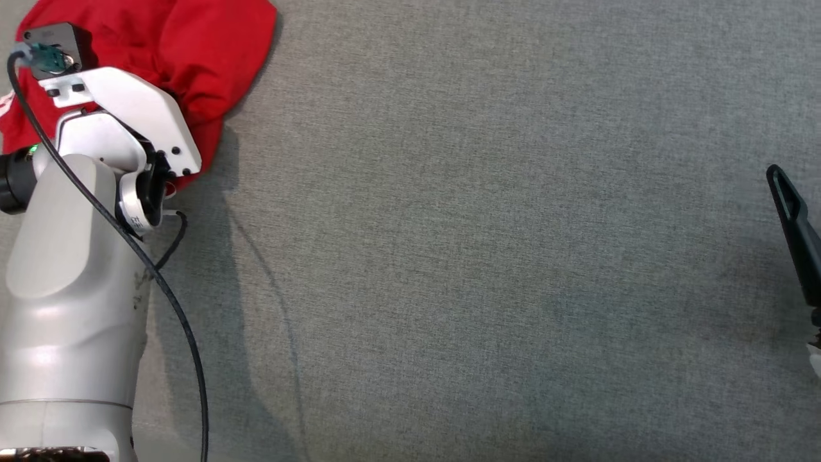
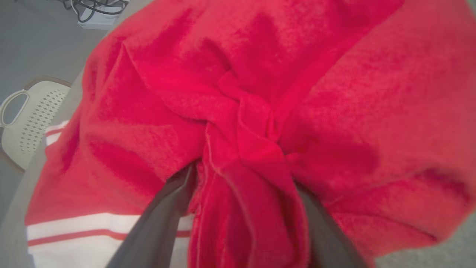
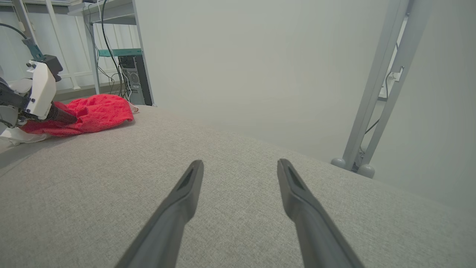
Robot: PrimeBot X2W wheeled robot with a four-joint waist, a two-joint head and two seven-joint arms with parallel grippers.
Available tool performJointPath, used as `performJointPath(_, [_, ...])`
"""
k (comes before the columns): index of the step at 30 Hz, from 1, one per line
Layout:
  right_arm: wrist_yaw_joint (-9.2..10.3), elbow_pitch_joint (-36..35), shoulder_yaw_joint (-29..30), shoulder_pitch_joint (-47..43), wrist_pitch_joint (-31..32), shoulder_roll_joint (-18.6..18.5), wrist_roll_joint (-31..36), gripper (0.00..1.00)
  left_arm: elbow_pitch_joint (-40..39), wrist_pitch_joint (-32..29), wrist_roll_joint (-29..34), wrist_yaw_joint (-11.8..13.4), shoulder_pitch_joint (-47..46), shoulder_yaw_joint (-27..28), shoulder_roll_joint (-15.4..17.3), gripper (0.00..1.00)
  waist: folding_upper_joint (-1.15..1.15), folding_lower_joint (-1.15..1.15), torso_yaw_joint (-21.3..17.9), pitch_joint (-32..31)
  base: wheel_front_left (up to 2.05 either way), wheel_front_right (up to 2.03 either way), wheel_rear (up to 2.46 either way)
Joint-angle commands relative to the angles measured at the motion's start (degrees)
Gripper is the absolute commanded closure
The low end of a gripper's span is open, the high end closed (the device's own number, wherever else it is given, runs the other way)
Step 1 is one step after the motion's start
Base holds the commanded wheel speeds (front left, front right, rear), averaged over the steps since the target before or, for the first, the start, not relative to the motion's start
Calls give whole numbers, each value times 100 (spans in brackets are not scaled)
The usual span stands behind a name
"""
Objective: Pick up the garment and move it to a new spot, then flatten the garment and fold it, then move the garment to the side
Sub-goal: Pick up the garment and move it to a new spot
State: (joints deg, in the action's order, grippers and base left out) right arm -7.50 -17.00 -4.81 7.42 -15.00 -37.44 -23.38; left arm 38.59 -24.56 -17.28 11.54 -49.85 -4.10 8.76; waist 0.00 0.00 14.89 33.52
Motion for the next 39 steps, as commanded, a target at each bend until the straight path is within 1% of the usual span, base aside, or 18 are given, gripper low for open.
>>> performJointPath(1, [2,-47,29,59,-24,-34,-32,0,96,-188,15,92,-70,9,68,0,0,0,-138,129,0,0,0])
performJointPath(6, [2,-76,77,75,-24,-9,-44,0,259,-721,-37,191,-66,-40,75,0,0,0,-201,205,0,0,0])
performJointPath(7, [2,-70,84,79,-24,-7,-47,0,264,-802,-33,211,-60,-64,66,100,0,0,-204,212,0,0,0])
performJointPath(9, [2,-49,92,90,-24,-2,-46,0,262,-948,-52,210,-24,-95,52,100,0,0,-205,213,0,0,0])
performJointPath(12, [2,-4,77,117,-25,31,-29,0,209,-988,-76,195,34,-112,62,100,0,0,-203,176,0,0,0])
performJointPath(18, [2,128,-12,146,-24,127,20,0,69,-802,-115,133,97,-100,158,100,0,0,-181,-63,0,0,0])
performJointPath(21, [2,207,-64,163,-24,204,33,0,-115,-583,-127,154,100,-73,164,100,0,0,-173,-253,0,0,0])
performJointPath(23, [2,276,-111,176,-25,273,50,0,-165,-393,-162,57,83,-27,282,100,0,0,-173,-403,0,0,0])
performJointPath(24, [2,330,-143,186,-24,321,62,0,-172,-264,-163,0,97,-26,289,100,0,0,-171,-508,0,0,0])
performJointPath(28, [2,567,-243,206,-25,534,128,0,-253,319,-400,-235,205,118,188,100,0,0,-163,-951,0,0,0])
performJointPath(29, [2,567,-243,206,-25,534,128,0,-253,319,-400,-235,205,118,188,100,0,0,-163,-951,0,0,0])
performJointPath(30, [2,625,-264,196,-24,598,144,0,-264,448,-454,-306,236,156,189,100,0,0,-160,-1048,0,0,0])
performJointPath(31, [2,766,-301,177,-24,723,175,0,-245,691,-502,-459,305,128,182,100,0,0,-141,-1272,0,0,0])
performJointPath(32, [2,766,-301,177,-24,723,175,0,-245,691,-502,-459,305,128,182,100,0,0,-141,-1272,0,0,0])
performJointPath(33, [2,840,-327,173,-25,793,188,0,-229,842,-517,-542,331,108,175,100,0,0,-135,-1391,0,0,0])
performJointPath(37, [2,1109,-427,188,-24,1089,280,0,-260,1401,-697,-846,474,158,-14,100,0,0,-145,-1842,0,0,0])
performJointPath(38, [2,1240,-484,187,-24,1253,340,0,-289,1669,-715,-987,555,104,-54,100,0,0,-173,-2070,0,0,0])
performJointPath(39, [2,1300,-510,181,-24,1329,362,0,-315,1776,-725,-1049,597,78,-89,100,0,0,-189,-2180,0,0,0])
